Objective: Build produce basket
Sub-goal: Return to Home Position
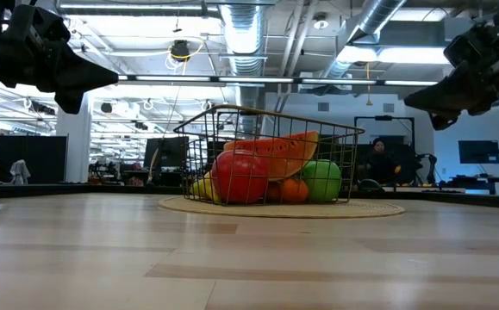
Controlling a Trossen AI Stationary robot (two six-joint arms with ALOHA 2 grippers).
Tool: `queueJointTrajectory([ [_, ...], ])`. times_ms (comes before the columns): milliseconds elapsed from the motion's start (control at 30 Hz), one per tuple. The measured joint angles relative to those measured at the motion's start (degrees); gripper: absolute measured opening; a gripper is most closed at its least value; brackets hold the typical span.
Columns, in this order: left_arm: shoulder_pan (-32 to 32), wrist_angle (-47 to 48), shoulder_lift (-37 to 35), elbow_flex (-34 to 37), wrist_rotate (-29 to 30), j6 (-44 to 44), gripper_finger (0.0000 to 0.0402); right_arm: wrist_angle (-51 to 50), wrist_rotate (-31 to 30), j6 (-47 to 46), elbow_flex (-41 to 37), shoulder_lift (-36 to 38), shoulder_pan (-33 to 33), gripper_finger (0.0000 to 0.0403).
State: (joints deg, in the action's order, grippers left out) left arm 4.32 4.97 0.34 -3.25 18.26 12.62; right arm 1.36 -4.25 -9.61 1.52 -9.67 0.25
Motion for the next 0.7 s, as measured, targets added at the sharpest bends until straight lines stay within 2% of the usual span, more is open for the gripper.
queueJointTrajectory([
  [700,0.0,0.0,0.0,0.0,0.1,0.4,0.0000,-2.3,-0.1,0.0,0.1,0.0,0.0,0.0033],
])
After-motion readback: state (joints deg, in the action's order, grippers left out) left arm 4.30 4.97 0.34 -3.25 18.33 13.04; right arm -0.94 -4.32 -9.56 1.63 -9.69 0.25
